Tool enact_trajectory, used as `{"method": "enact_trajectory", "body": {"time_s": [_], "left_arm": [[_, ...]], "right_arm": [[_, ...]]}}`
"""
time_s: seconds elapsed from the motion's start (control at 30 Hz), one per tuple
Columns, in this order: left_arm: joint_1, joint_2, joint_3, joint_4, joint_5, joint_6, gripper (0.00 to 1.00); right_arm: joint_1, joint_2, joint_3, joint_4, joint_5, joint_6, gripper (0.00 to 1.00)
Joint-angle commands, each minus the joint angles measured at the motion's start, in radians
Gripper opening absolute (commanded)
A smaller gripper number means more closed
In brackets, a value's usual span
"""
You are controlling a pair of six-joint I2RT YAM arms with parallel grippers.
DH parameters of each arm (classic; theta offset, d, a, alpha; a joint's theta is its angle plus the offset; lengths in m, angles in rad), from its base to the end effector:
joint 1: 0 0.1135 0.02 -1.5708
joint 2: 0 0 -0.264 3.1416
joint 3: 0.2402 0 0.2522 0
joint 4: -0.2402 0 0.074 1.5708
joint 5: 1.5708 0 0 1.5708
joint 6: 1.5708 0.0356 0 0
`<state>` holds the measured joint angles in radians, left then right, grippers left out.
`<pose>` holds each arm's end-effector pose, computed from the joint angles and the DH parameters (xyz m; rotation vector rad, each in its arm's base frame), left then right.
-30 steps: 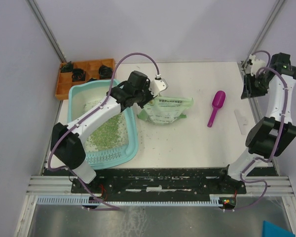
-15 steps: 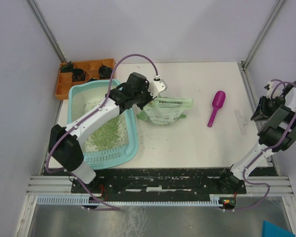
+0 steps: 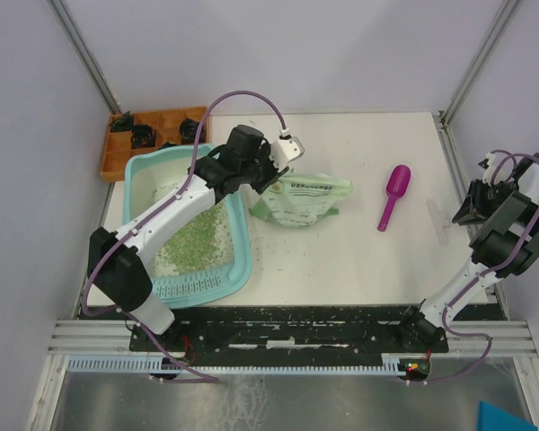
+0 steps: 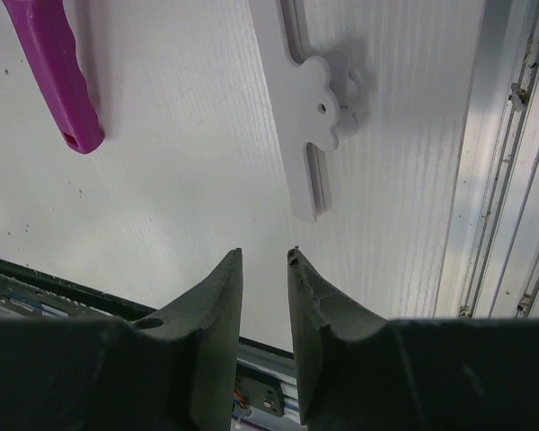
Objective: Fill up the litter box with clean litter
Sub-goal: Pick up the clamp at the center of the board.
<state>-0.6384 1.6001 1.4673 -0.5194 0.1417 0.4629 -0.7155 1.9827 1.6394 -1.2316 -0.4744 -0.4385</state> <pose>0.2904 -0.2217 0.3381 1.2312 1.8559 -0.2538 0.2945 -0.2345 0.2238 0.3921 2.8025 0.5765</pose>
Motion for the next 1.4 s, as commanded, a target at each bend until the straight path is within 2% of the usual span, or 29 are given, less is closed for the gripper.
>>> {"method": "enact_trajectory", "body": {"time_s": [0.0,0.23,0.27,0.3,0.33,0.37,0.73,0.83,0.9,1.0,1.07,1.17,1.2,1.37], "left_arm": [[0.003,-0.017,0.062,0.059,0.059,-0.032,0.38],[0.003,-0.031,0.058,0.129,0.065,-0.083,0.42],[0.001,-0.038,0.05,0.153,0.055,-0.092,0.61],[0.002,-0.045,0.045,0.174,0.053,-0.093,0.85],[0.003,-0.051,0.041,0.191,0.053,-0.094,0.99],[0.003,-0.054,0.044,0.204,0.054,-0.099,1.0],[0.003,-0.096,0.093,0.368,0.033,-0.193,0.99],[0.003,-0.117,0.099,0.418,0.067,-0.208,1.0],[0.003,-0.125,0.108,0.424,0.114,-0.214,0.89],[0.002,-0.133,0.119,0.431,0.174,-0.252,0.6],[-0.002,-0.137,0.121,0.443,0.219,-0.293,0.46],[-0.048,-0.128,0.138,0.44,0.245,-0.319,0.31],[-0.072,-0.117,0.153,0.429,0.248,-0.314,0.3],[-0.194,0.022,0.314,0.36,0.305,-0.377,0.46]], "right_arm": [[-0.015,-0.063,0.011,0.004,-0.037,-0.004,0.34],[-0.01,-0.097,0.035,-0.033,-0.051,-0.02,0.34],[-0.008,-0.097,0.041,-0.041,-0.049,-0.025,0.34],[-0.006,-0.097,0.05,-0.05,-0.046,-0.03,0.34],[-0.004,-0.097,0.056,-0.06,-0.046,-0.035,0.34],[-0.003,-0.097,0.063,-0.065,-0.043,-0.037,0.34],[0.02,-0.131,0.148,-0.113,-0.021,-0.047,0.34],[0.024,-0.138,0.175,-0.131,-0.004,-0.052,0.34],[0.026,-0.148,0.197,-0.145,0.016,-0.052,0.35],[0.044,-0.185,0.196,-0.12,0.105,-0.048,0.35],[0.066,-0.205,0.163,-0.083,0.194,-0.05,0.35],[0.085,-0.2,0.097,-0.057,0.281,-0.054,0.34],[0.085,-0.189,0.084,-0.056,0.29,-0.054,0.34],[0.085,-0.148,0.011,0.027,0.323,-0.028,0.36]]}}
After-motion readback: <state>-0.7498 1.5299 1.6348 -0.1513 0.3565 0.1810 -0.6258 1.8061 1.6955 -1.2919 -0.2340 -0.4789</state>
